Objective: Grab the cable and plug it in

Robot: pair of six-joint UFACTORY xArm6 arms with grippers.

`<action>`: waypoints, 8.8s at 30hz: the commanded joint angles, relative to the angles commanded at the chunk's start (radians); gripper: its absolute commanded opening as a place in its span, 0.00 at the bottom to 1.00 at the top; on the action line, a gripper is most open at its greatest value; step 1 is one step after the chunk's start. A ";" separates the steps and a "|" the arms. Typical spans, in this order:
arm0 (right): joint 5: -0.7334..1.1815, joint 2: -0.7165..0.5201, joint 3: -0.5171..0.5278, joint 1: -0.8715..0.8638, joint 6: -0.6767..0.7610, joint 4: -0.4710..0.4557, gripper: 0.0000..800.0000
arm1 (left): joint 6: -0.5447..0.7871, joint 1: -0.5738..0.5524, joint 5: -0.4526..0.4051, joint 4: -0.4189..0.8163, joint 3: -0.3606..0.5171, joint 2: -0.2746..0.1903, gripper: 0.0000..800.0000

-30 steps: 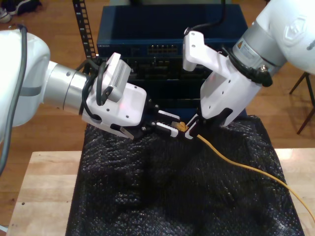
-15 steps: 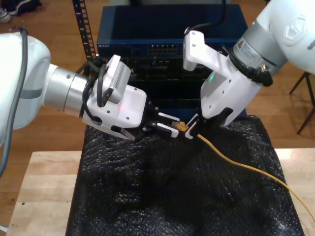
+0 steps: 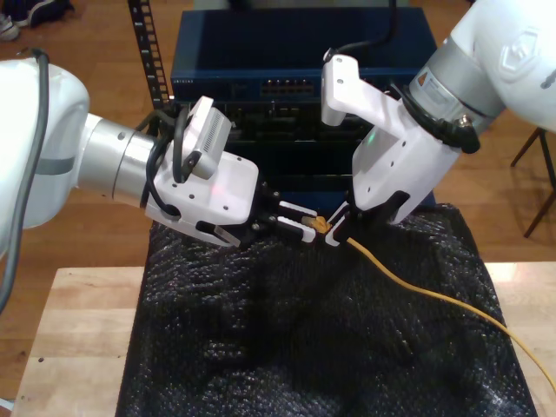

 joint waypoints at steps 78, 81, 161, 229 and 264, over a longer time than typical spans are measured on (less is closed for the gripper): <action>-0.181 -0.431 0.172 0.025 -0.408 0.170 0.97 | -0.318 0.167 0.466 -0.215 -0.078 0.270 0.01; -0.206 -0.433 0.178 0.026 -0.410 0.170 0.98 | -0.319 0.173 0.488 -0.232 -0.078 0.281 0.01; -0.692 -0.485 0.358 0.287 -0.511 0.167 0.40 | -0.460 0.175 0.743 -0.316 -0.089 0.361 0.02; -0.692 -0.500 0.365 0.305 -0.508 0.169 0.15 | -0.494 0.173 0.761 -0.316 -0.089 0.367 0.03; -0.730 -0.465 0.353 0.242 -0.465 0.183 0.00 | -0.422 0.198 0.609 -0.318 -0.098 0.371 0.98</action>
